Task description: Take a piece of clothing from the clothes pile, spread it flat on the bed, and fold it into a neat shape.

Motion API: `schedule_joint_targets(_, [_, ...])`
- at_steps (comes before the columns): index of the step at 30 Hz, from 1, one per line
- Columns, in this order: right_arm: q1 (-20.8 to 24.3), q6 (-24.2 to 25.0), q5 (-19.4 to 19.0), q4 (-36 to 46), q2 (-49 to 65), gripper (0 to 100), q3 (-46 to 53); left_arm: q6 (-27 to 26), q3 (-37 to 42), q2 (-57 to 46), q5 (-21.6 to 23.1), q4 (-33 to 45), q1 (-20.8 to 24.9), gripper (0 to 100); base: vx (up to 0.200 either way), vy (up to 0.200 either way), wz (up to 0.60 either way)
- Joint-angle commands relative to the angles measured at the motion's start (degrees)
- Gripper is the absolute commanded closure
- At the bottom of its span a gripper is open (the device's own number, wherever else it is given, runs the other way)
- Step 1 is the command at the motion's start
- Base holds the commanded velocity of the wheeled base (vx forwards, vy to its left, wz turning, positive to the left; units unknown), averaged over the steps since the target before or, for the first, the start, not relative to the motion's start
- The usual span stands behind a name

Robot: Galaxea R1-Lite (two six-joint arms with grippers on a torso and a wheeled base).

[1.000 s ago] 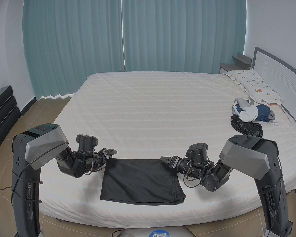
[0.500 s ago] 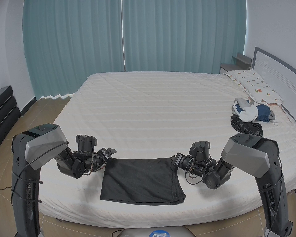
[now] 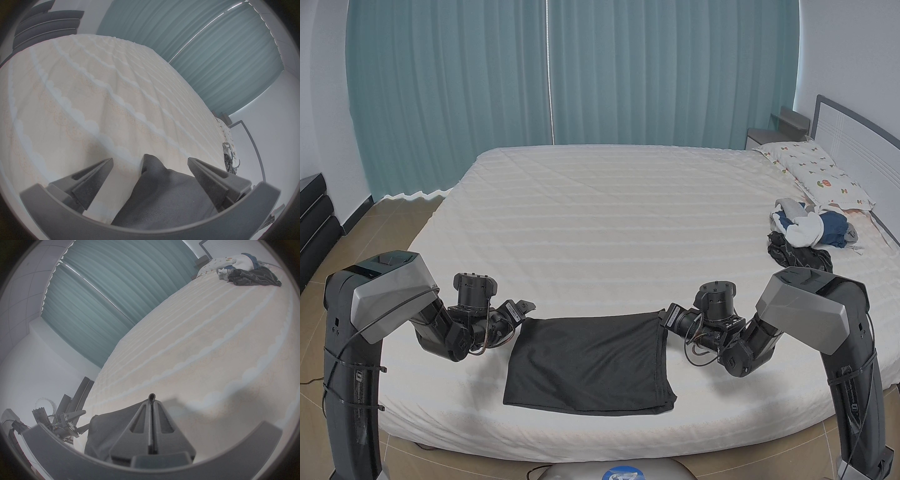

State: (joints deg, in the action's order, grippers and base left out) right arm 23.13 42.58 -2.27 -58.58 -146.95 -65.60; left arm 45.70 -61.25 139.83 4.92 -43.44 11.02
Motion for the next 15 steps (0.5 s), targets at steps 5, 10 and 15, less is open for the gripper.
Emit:
schedule_joint_targets(5, [-0.2,-0.1,-0.1,0.7,-0.3,100,-0.8,0.0,0.0,0.2,0.0,0.0,0.1,0,0.000,0.000,0.00])
schedule_joint_targets(10, [-0.8,-0.1,0.0,0.0,0.7,0,0.2,0.0,0.0,0.1,0.1,0.0,0.0,0,0.000,0.000,0.00])
schedule_joint_targets(15, [-1.1,-0.3,-1.3,-0.1,7.0,0,8.9,0.3,0.1,-0.2,0.3,0.0,-0.5,0,0.000,0.000,0.00])
